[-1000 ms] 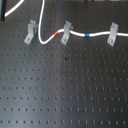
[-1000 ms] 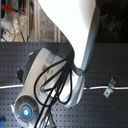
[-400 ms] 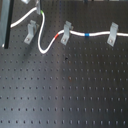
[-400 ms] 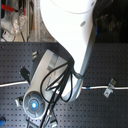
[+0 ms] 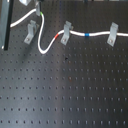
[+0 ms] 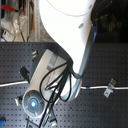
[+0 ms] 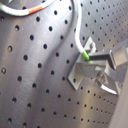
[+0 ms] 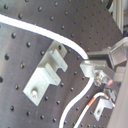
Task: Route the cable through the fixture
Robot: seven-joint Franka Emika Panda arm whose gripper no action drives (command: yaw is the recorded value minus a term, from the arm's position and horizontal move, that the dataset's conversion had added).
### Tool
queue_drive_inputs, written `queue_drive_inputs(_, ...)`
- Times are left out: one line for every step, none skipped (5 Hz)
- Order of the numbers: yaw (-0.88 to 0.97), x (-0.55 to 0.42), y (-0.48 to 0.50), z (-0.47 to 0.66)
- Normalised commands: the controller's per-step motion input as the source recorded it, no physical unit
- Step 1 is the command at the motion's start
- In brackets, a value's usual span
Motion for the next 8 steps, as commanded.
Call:
queue_drive_inputs(-0.04, -0.336, 0.155, 0.19)
queue_drive_inputs(0.00, -0.399, 0.183, 0.22)
queue_drive_inputs(0.00, -0.282, 0.269, 0.25)
queue_drive_inputs(-0.02, -0.061, 0.373, 0.23)
queue_drive_inputs(-0.03, -0.071, 0.361, 0.24)
queue_drive_inputs(0.00, -0.158, 0.074, 0.18)
queue_drive_inputs(0.00, -0.109, -0.101, 0.04)
queue_drive_inputs(-0.09, -0.059, -0.135, 0.00)
